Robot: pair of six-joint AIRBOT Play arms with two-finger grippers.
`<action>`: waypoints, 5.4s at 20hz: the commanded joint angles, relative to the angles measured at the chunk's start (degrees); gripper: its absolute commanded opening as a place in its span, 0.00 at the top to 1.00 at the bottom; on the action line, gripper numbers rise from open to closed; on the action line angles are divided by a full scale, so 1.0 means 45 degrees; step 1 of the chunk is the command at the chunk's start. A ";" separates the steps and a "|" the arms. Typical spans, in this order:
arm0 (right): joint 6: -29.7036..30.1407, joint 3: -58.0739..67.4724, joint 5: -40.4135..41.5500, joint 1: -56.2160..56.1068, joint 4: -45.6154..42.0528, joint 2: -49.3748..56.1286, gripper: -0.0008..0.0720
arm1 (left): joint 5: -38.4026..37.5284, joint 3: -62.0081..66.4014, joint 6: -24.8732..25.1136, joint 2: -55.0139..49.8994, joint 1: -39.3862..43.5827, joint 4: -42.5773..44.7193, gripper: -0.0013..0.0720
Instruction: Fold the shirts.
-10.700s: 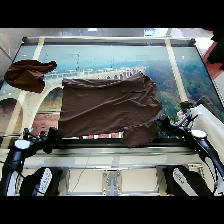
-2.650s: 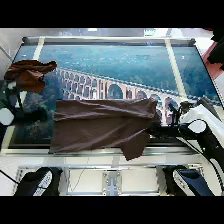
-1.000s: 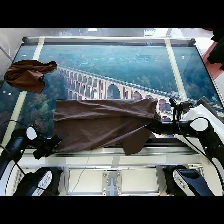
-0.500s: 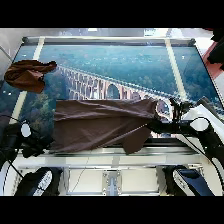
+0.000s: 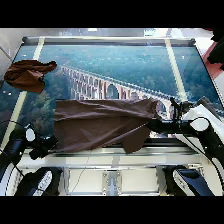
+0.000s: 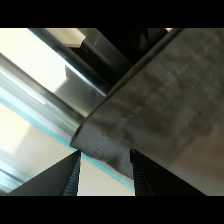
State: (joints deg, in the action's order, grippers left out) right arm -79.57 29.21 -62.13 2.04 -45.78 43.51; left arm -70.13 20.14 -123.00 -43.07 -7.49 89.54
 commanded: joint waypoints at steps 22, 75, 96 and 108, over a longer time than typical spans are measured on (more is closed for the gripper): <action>-0.0408 0.1268 -0.0602 0.0010 -0.0141 -0.0306 0.95 | 0.1263 0.4736 0.2390 -0.1073 -0.0010 -0.1161 0.96; 0.2419 0.7048 -0.0811 0.3813 0.0767 1.0856 0.10 | 0.6824 1.2279 1.7413 -0.7655 0.5377 -0.9646 0.31; 0.5343 0.7053 -0.1394 0.2414 0.4478 1.2322 0.95 | 0.6926 1.2274 1.4853 -0.8262 0.6203 -0.8466 0.81; 0.3045 0.9097 -0.2424 0.1486 0.2827 0.9262 0.95 | 0.3857 1.2279 1.1084 -1.2497 0.6844 -0.7640 0.96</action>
State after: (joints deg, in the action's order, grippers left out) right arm -60.38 65.71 -72.10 11.11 -27.77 87.88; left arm -50.09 75.37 -70.59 -94.91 21.78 54.41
